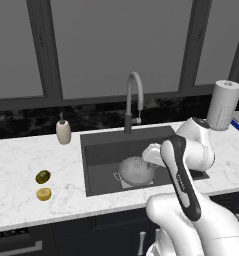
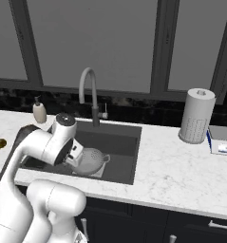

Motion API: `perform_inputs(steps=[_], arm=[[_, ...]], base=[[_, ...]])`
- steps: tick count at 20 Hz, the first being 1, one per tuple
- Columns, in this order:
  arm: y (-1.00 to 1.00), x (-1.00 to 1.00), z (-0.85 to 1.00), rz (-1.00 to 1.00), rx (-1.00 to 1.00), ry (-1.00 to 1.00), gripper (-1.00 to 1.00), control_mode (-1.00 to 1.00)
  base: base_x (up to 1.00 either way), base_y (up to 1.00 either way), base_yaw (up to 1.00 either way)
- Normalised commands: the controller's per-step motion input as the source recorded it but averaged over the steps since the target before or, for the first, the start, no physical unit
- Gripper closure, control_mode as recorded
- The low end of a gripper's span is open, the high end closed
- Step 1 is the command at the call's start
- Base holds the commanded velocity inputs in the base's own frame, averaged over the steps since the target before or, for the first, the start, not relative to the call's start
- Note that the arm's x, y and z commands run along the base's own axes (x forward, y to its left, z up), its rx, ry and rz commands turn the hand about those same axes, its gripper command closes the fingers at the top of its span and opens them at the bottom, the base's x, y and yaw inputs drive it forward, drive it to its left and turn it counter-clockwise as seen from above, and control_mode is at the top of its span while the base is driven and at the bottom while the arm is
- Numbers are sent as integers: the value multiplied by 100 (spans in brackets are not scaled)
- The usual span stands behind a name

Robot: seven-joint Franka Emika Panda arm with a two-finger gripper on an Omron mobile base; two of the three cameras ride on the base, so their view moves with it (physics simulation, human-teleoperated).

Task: Put the colander in the sink, put the kiwi, kiwi in the colander, and turn on the sink faucet and pour water over the colander.

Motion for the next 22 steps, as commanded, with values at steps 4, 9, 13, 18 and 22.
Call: perform_inputs(steps=[4, 9, 13, 18, 22], arm=[[85, -27, 49, 0, -9, -6, -100, -100], [93, 0, 54, 3, -9, 0, -100, -100], [97, 3, 34, 8, -7, 0, -100, -100], [91, 8, 1, 3, -1, -1, -100, -100], [80, 33, 0, 0, 0, 0, -100, -100]], base=[[0, 0, 0], [0, 0, 0], [0, 0, 0], [0, 0, 0], [0, 0, 0]])
